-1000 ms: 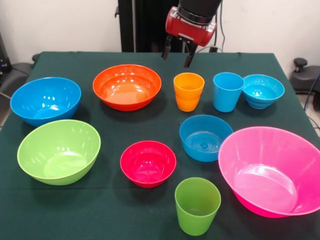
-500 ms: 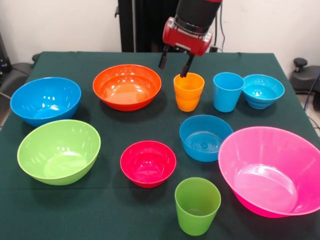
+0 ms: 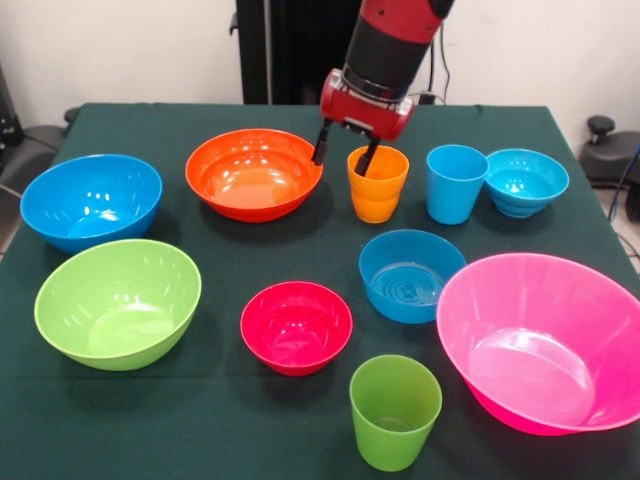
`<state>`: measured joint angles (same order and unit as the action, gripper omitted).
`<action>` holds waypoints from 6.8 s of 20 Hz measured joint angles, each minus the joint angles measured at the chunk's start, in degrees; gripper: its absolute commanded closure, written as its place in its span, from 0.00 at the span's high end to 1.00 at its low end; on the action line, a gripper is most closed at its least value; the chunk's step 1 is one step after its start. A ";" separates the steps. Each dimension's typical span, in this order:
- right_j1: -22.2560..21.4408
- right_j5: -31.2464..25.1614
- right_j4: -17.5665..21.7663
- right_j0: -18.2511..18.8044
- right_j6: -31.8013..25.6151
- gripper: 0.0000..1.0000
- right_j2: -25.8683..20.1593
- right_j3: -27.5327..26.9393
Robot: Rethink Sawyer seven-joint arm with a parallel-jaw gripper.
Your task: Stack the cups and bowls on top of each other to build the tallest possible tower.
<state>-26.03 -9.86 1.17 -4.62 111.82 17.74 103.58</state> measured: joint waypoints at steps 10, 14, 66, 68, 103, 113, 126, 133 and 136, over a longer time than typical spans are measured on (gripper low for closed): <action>2.94 0.02 0.00 -2.02 0.00 1.00 1.03 -0.06; 3.28 0.02 -0.02 -3.87 0.00 1.00 1.95 -0.31; 0.98 0.01 0.00 0.54 0.00 1.00 3.22 -0.65; 0.98 0.02 0.00 0.54 0.00 1.00 3.15 -0.65; -0.22 0.01 0.00 0.54 0.00 0.00 3.03 -0.64; -3.84 -4.12 0.01 0.73 0.00 0.00 2.20 0.37; -18.38 -23.17 0.05 0.91 0.00 0.00 2.06 5.10; -22.47 -24.23 0.07 3.26 0.00 0.00 1.43 7.33; -22.94 -24.21 0.11 4.77 0.00 0.00 0.87 8.07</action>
<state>-48.97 -34.07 1.28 0.15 111.82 18.61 111.65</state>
